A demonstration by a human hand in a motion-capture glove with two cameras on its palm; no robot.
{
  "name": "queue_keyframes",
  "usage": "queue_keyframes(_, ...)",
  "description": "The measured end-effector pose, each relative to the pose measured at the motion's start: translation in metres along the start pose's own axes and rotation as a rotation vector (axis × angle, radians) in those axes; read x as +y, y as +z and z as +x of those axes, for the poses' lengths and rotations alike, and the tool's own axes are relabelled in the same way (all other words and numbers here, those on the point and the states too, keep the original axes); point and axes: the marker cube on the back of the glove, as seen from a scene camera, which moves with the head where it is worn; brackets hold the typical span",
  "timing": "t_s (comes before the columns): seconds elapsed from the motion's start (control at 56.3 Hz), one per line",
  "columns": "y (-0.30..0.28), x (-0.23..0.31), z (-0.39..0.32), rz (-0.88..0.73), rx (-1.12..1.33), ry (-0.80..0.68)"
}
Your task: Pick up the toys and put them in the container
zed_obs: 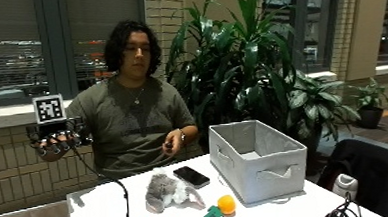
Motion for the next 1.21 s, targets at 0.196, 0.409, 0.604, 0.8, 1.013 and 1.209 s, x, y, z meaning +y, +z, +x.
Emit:
queue_keyframes(0.196, 0.001, -0.014, -0.012, -0.008, -0.026, -0.014)
queue_keyframes(0.409, 0.014, -0.05, -0.032, -0.015, -0.106, -0.137)
queue_keyframes(0.604, 0.066, -0.141, -0.072, 0.044, -0.238, -0.174)
queue_keyframes(0.8, 0.159, -0.241, -0.112, -0.08, -0.17, -0.125)
queue_keyframes(1.013, 0.221, -0.301, -0.126, -0.097, -0.066, -0.15)
queue_keyframes(1.209, 0.231, -0.313, -0.131, 0.124, -0.057, -0.191)
